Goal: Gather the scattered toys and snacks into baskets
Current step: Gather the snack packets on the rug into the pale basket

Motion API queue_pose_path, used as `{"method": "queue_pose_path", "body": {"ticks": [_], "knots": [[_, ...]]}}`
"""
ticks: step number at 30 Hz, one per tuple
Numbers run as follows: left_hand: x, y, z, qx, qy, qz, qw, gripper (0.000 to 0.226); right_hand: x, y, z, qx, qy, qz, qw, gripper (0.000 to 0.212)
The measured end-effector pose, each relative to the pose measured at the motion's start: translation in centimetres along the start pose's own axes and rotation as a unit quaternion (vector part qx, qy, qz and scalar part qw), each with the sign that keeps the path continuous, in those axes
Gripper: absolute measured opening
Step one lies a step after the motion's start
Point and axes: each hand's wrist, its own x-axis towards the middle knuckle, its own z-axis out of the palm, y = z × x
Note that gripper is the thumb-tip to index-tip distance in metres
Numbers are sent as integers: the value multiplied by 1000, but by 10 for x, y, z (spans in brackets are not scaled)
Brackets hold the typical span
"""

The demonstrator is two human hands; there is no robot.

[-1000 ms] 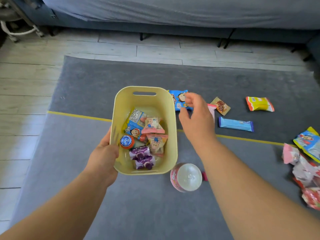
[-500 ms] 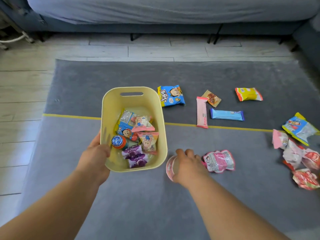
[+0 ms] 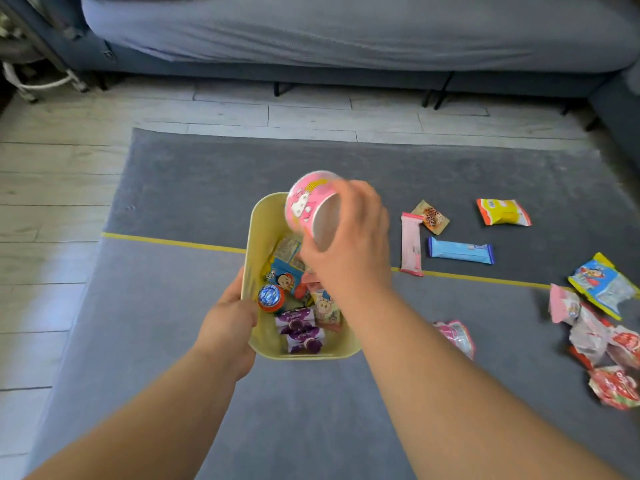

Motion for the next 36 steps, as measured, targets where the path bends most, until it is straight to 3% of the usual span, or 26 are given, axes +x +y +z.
{"method": "queue_pose_path", "body": {"ticks": [7,12,16,20,23,25,27,29,32,36], "knots": [[1,5,4,9,-38,2,999,77,-9,5,50,-43,-167,-32,985,76],[1,10,-4,2,-45,-3,999,73,6,5,68,-56,-229,-68,969,80],[6,15,-9,15,-44,-1,999,79,15,4,89,-139,-265,-114,947,61],[15,18,-14,-3,-16,-2,1000,82,16,1,101,-112,-307,-112,938,75],[23,24,-16,-37,3,13,999,77,32,-3,86,18,-231,-99,968,62],[30,29,-18,-51,19,21,998,75,52,2,77,113,-89,-85,986,46],[38,33,-21,-59,36,30,997,74,73,21,75,162,42,4,986,37],[46,37,-24,-55,51,31,997,76,89,50,81,144,73,112,980,36],[57,39,-26,-50,62,34,996,76,90,97,103,-6,-95,175,980,52],[65,40,-25,-34,66,28,997,73,80,126,129,-156,-292,165,929,72]]}}
